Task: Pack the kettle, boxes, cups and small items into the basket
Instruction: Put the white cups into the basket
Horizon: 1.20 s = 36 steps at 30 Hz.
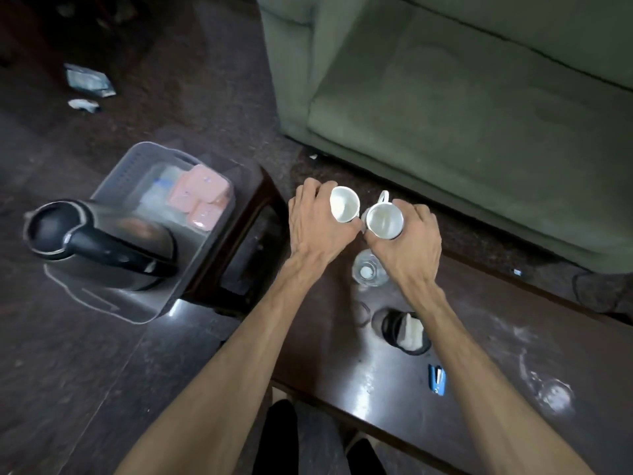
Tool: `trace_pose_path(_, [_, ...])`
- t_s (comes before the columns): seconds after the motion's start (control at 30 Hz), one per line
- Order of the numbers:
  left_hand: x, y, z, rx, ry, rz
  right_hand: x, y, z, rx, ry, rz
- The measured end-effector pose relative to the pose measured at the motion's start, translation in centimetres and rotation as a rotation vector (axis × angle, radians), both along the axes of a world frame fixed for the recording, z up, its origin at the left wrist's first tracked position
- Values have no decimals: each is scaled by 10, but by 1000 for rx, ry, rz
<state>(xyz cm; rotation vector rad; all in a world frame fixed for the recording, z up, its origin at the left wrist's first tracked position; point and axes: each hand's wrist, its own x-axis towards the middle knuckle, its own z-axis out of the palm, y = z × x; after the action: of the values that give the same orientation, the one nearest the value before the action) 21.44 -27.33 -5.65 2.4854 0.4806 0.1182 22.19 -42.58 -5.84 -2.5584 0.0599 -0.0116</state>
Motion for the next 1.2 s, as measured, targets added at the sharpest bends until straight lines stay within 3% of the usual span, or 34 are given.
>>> trace_pose_path(0.3, [-17,132,26,2,-59,186,13,138,21,59,-49,161])
trace_pose_path(0.63, [-15,271,47,155,44,304,38,276,41,112,-89,361])
trace_pose_path(0.8, [-11,319,47,219,165,326,51,334,44,74,-82,485])
trace_pose_path(1.07, [3,375,26,470,464,150,69,403,20,-83,-16,699])
trace_pose_path(1.2, [8,382,10,479,592,91,73,427,4,-199,25,804])
